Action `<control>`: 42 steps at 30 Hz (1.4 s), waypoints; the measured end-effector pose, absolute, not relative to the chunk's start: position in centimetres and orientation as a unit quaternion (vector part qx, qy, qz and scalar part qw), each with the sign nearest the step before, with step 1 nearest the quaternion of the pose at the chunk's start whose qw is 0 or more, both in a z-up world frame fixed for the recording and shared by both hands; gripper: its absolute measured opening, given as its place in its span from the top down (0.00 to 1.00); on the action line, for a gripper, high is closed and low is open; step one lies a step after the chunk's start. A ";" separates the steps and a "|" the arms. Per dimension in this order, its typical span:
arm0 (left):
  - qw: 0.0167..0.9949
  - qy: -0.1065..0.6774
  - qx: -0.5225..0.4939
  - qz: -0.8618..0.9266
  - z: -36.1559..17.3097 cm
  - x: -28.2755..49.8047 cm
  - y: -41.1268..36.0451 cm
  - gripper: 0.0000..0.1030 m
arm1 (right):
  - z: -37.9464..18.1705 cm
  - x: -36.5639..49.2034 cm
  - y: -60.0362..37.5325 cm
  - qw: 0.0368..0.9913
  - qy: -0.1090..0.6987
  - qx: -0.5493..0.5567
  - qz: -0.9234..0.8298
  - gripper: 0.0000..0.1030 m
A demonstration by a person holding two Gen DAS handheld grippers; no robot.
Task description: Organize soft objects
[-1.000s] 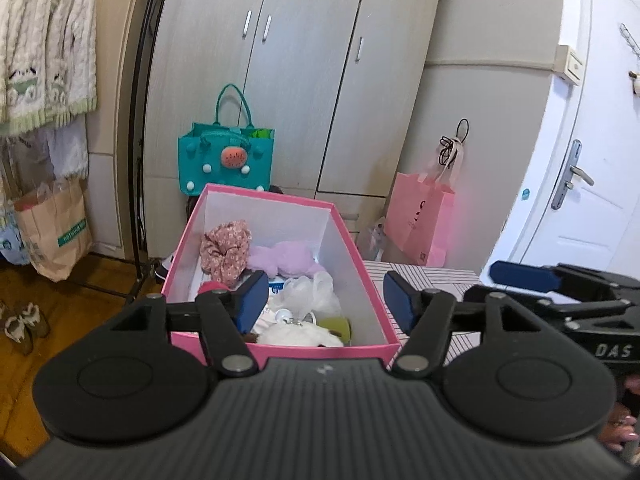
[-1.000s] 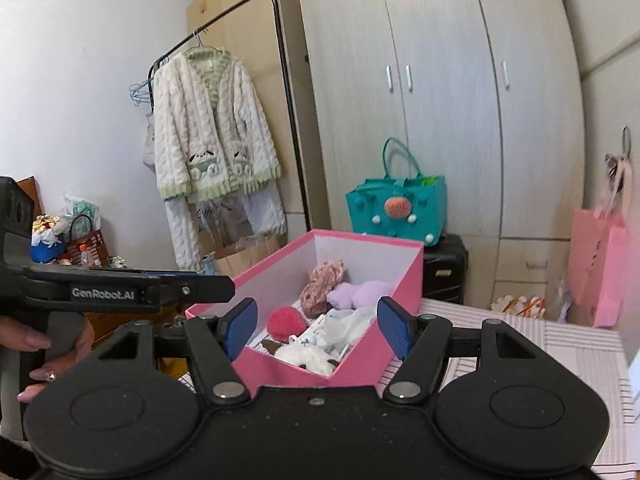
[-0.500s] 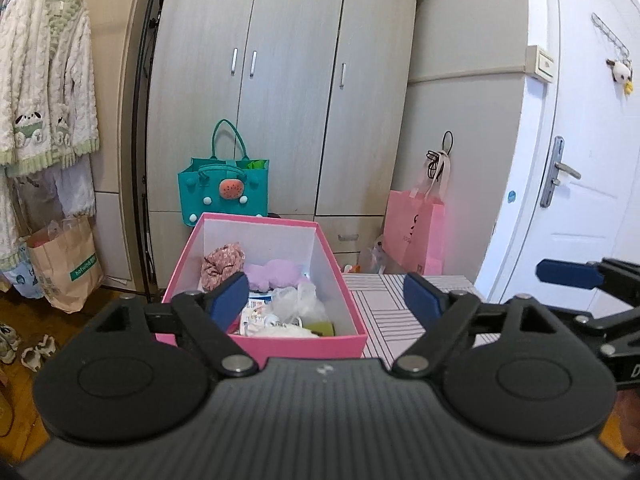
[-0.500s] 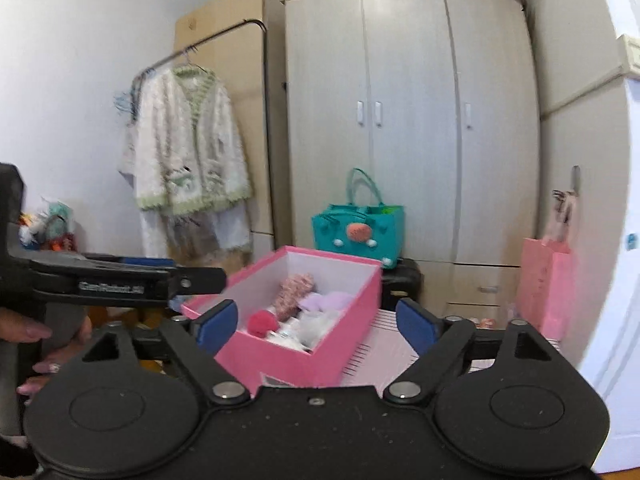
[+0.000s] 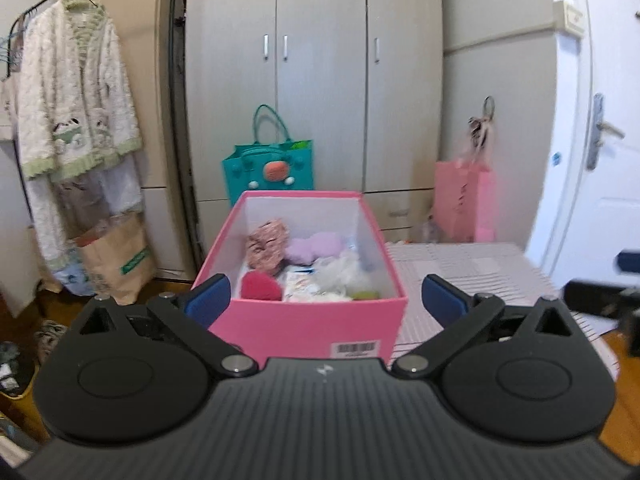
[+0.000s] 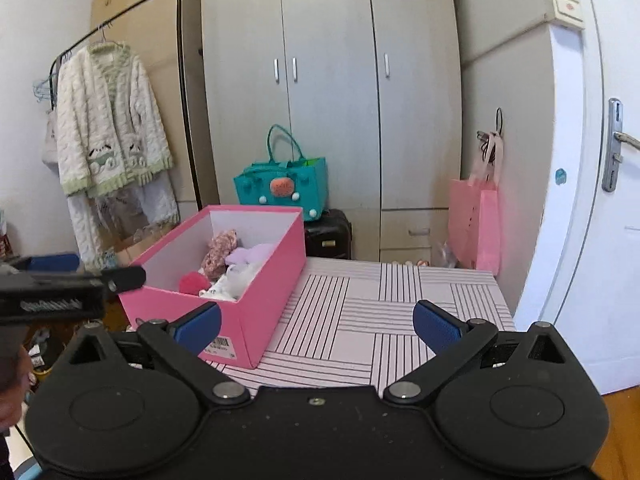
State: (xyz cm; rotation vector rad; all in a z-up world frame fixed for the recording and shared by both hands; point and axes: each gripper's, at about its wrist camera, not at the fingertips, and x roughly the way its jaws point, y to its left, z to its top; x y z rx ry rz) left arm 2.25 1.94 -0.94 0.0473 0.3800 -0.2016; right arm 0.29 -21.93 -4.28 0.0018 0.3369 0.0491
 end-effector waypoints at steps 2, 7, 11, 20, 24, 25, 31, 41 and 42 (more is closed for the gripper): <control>0.978 0.187 0.032 -0.091 -1.4 2.2 1.8 0.00 | -4.3 -0.3 -21.7 0.987 0.161 -0.005 0.023 0.00; 0.974 0.200 0.020 -0.101 -2.2 2.0 1.7 0.00 | -4.3 -1.0 -21.7 0.988 0.157 -0.010 -0.002 0.00; 0.975 0.200 0.025 -0.091 -2.6 1.6 1.4 0.00 | -4.8 -1.5 -21.8 0.988 0.151 -0.013 -0.023 0.00; 0.980 0.185 0.025 -0.072 -2.5 0.7 1.2 0.00 | -5.1 -2.8 -21.9 0.989 0.130 -0.023 -0.059 0.00; 0.981 0.178 0.027 -0.074 -2.4 0.4 1.2 0.00 | -4.9 -3.2 -21.8 0.990 0.120 -0.023 -0.064 0.00; 0.981 0.176 0.027 -0.075 -2.4 0.3 1.2 0.00 | -4.9 -3.2 -21.8 0.990 0.120 -0.022 -0.064 0.00; 0.981 0.178 0.034 -0.069 -2.4 0.4 1.1 0.00 | -5.3 -2.9 -21.8 0.989 0.124 -0.021 -0.078 0.00; 0.980 0.183 0.033 -0.069 -2.5 0.7 0.9 0.00 | -5.5 -2.8 -21.7 0.987 0.124 -0.024 -0.096 0.00; 0.980 0.184 0.032 -0.068 -2.5 0.8 0.9 0.00 | -5.5 -2.7 -21.7 0.987 0.124 -0.024 -0.097 0.00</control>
